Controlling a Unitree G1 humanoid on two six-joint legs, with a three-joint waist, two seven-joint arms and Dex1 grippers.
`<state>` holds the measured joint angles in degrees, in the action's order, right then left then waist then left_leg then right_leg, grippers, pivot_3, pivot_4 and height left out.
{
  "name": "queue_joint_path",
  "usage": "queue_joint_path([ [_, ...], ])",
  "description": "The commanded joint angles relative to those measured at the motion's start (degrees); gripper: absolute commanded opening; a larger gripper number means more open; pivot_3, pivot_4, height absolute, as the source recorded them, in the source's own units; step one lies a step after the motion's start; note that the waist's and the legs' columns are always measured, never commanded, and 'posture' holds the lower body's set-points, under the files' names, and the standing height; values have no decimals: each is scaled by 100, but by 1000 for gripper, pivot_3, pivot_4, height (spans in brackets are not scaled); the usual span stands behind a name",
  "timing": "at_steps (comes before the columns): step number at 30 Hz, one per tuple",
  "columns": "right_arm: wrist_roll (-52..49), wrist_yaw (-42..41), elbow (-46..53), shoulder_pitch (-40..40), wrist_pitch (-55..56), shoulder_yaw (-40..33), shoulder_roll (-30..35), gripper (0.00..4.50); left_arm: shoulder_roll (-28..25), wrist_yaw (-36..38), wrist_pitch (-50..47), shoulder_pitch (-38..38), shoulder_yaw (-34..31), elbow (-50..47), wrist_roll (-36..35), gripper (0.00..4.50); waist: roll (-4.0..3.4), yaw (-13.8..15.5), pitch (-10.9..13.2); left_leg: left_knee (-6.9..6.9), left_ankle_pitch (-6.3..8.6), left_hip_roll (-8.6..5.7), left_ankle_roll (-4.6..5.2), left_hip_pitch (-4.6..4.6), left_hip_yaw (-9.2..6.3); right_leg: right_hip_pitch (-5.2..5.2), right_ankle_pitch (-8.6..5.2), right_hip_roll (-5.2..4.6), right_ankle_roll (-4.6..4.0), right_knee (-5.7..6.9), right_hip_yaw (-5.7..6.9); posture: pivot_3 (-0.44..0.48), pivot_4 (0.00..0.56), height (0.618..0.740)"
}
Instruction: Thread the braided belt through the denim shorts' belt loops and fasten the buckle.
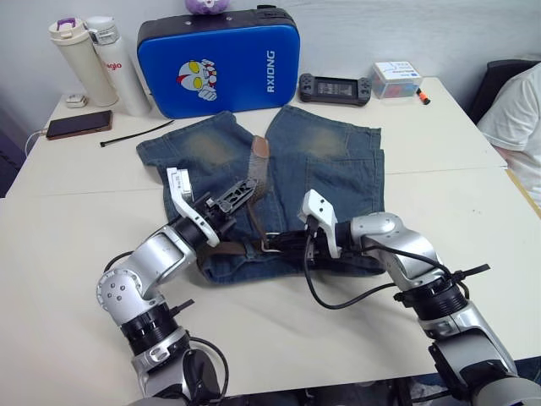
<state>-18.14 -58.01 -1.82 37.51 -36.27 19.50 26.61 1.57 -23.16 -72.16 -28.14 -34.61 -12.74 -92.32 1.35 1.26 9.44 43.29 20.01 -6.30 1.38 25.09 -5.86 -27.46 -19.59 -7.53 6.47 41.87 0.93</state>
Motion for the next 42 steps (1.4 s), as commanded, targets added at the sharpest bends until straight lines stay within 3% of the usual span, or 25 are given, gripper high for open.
queue_joint_path([
  [1, 275, 86, -104, -29, -448, 239, 132, 40, -349, 88, 629, 181, 300, -184, -535, 0, 2, -5, -6, 0, 0, 0, 0, 0, 0, 0, 0, 0, 0, -1, 0, 0, 150, 664],
  [9, -148, 168, 336, 176, -1173, -134, 38, 40, -1066, 671, 1414, 1190, 497, 369, -196, 0, -4, 20, -23, -5, 1, -2, 1, 1, -4, -3, -2, 1, -4, -3, -4, 0, 150, 664],
  [24, -447, 114, 391, 537, -1348, -444, -4, 40, -1337, 853, 1981, 1445, 1208, 398, -271, 0, -3, 0, -23, -9, 2, -8, 2, 4, -10, -6, -2, -2, -4, -3, -8, 0, 150, 664],
  [42, -139, -280, -374, 627, -912, 91, -288, 40, -1607, 967, 2271, 1704, 1467, 238, -164, 0, -3, -14, -23, -12, 2, -7, 3, 2, -10, -8, -2, -1, -4, -4, -9, 0, 150, 664],
])
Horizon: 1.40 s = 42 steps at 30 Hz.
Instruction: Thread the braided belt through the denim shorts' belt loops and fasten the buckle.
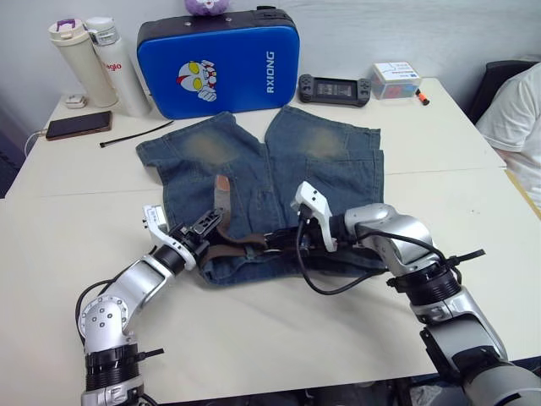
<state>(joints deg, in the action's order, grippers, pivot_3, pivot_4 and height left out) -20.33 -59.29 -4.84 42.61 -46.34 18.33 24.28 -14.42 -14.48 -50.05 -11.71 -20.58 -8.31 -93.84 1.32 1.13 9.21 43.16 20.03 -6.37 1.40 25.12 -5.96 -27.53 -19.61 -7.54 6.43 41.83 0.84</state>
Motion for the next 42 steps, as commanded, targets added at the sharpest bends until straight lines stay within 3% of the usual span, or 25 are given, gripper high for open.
queue_joint_path([
  [1, 164, -204, -171, 165, 148, 302, -60, 40, 3, 110, 85, 73, 80, -205, 4, 0, 0, -7, 0, -1, 0, 1, 0, 0, 0, 0, 0, 0, 0, 0, 0, 0, 150, 664],
  [10, 1022, -662, -1433, 1052, -106, 1385, -98, 40, 281, 317, 513, 245, 181, -416, 268, 0, -2, -117, -38, -7, 0, 6, -1, -14, 0, 8, -1, 3, -1, 0, 3, 0, 150, 664],
  [21, 1690, -1242, -1849, 1240, 19, 2194, -135, 40, 533, 199, 941, 236, 303, -1142, 46, 0, -6, -80, -121, -7, 12, 0, 5, -22, -7, 19, -1, 1, -2, -7, 0, 0, 150, 664],
  [31, 2400, -863, -1919, 801, 590, 2309, -372, 40, -252, 632, 250, -1138, 582, 38, -78, 0, -8, -117, -189, -62, 44, -1, 0, -175, -9, 129, -8, 17, -12, -34, -10, 0, 150, 664],
  [36, 2786, -682, -1556, 512, 970, 2388, -166, 40, -515, 1458, -322, -2503, 867, 1590, 497, 0, -4, -105, -214, -78, 47, 1, -3, -209, -18, 163, -13, 25, -16, -57, -9, 0, 150, 664],
  [42, 3140, -485, -1109, 193, 912, 2431, -97, 40, -257, 2457, -658, -3835, 1195, 2947, 1531, 0, -9, -107, -217, -84, 49, 0, -1, -221, -24, 178, -12, 26, -15, -68, -6, 0, 150, 664],
])
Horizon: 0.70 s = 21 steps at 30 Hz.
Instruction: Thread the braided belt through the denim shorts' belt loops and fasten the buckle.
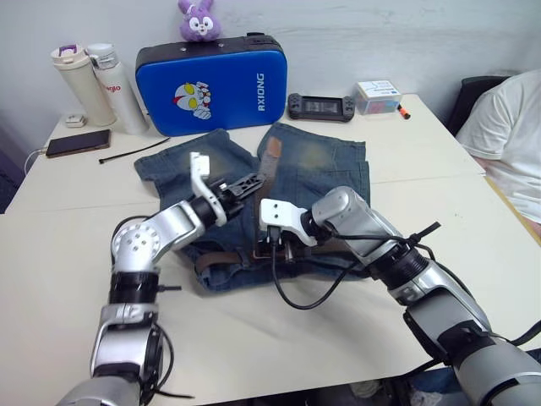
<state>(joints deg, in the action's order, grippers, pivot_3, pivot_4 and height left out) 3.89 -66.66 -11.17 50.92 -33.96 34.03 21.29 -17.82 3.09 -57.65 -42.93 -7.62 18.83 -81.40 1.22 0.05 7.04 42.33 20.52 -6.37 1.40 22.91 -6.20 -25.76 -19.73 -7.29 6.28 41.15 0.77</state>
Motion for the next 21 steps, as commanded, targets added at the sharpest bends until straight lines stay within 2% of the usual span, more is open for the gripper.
queue_joint_path([
  [1, 764, 260, -423, -680, -345, 874, 225, 40, 106, 835, 106, -871, -112, 429, 456, 0, 0, 5, 0, -4, -2, 2, -3, -1, -1, 7, 0, 1, 1, -13, 3, 0, 150, 664],
  [11, 1115, -80, 13, -932, -221, 1149, 448, 40, 347, 1430, 529, -1821, -509, 1953, 1810, 0, -2, 141, 0, -13, -4, -3, -4, -17, -12, 29, 4, -1, 8, -42, 9, 0, 150, 664],
  [15, 1424, -206, 142, -953, 139, 1359, 594, 40, 563, 1812, 707, -2299, -348, 2631, 2504, 0, -2, 170, 0, -20, -7, -14, -1, -22, -35, 33, 11, -1, 22, -81, 15, 0, 150, 664],
  [19, 1606, -243, 201, -1007, 392, 1353, 647, 40, 659, 2165, 1318, -2764, 34, 3490, 3605, 0, -3, 170, 0, -30, -11, -22, -2, -22, -44, 35, 15, -7, 31, -90, 19, 0, 150, 664],
  [21, 1644, -252, 192, -1038, 456, 1308, 632, 40, 802, 2279, 1505, -2935, 11, 3860, 3886, 0, -5, 173, -1, -39, -14, -23, -4, -23, -45, 45, 17, -8, 43, -111, 19, 0, 150, 664],
])
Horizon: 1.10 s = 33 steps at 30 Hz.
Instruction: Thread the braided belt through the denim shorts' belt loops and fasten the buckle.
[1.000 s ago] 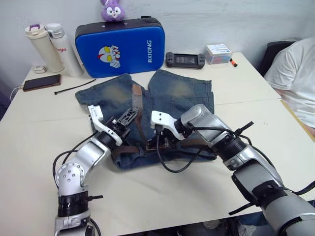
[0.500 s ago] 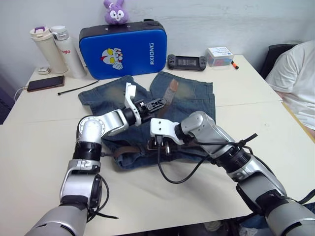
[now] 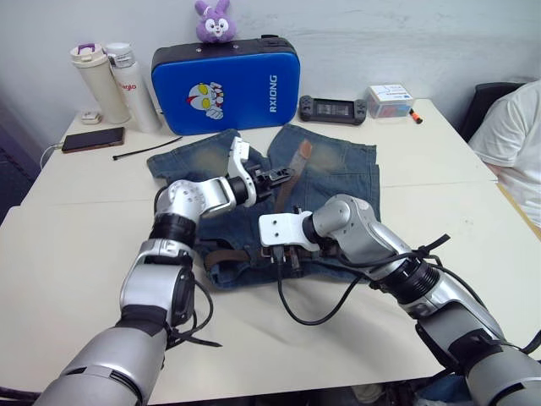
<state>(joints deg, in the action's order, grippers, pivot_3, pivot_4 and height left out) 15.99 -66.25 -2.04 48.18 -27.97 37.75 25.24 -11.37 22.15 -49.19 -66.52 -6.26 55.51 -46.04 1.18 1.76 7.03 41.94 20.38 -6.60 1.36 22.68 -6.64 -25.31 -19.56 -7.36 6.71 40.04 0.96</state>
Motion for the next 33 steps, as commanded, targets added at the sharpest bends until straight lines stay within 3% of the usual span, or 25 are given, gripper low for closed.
queue_joint_path([
  [1, 455, -297, -726, -777, -126, 918, 231, 40, 232, 454, 707, -650, -181, 340, 429, 0, -1, 3, -1, -1, -1, 0, 0, -2, -1, 2, 0, 0, 1, -3, 3, 0, 150, 664],
  [5, 469, -217, -739, -857, -110, 787, 176, 40, 697, 693, 645, -636, -26, 604, 934, 0, -4, 16, -2, -8, 0, -3, 0, -30, -16, 47, 0, -2, 3, -17, 12, 0, 150, 664],
  [9, 310, -24, -671, -1026, -267, 427, 135, 40, 863, 741, 421, -288, 17, 380, 1278, 0, -25, 3, -16, -27, 4, -19, -3, -55, -31, 96, -31, -12, 62, -50, 7, 0, 150, 664],
  [20, -729, 185, 456, -1100, -2088, -962, 97, 40, 84, 114, -1334, 1024, -1174, -2260, 578, 0, -54, 17, -1, -72, -9, -29, 2, -23, -64, 74, -34, -16, 57, -49, -1, 0, 150, 664],
  [25, -1169, 253, 506, -870, -2493, -1277, 152, 40, 84, -271, -1768, 1283, -1544, -3019, 374, 0, -50, 84, 43, -76, -16, -60, 18, -16, -84, 75, -34, -26, 57, -56, -19, 0, 150, 664],
  [33, -1644, 260, 641, -615, -2768, -1287, 439, 40, 411, -556, -1853, 1463, -1548, -3353, 390, 0, -35, 121, 91, -70, -21, -61, 20, 46, -88, 18, -34, -28, 58, -55, -17, 0, 150, 664],
])
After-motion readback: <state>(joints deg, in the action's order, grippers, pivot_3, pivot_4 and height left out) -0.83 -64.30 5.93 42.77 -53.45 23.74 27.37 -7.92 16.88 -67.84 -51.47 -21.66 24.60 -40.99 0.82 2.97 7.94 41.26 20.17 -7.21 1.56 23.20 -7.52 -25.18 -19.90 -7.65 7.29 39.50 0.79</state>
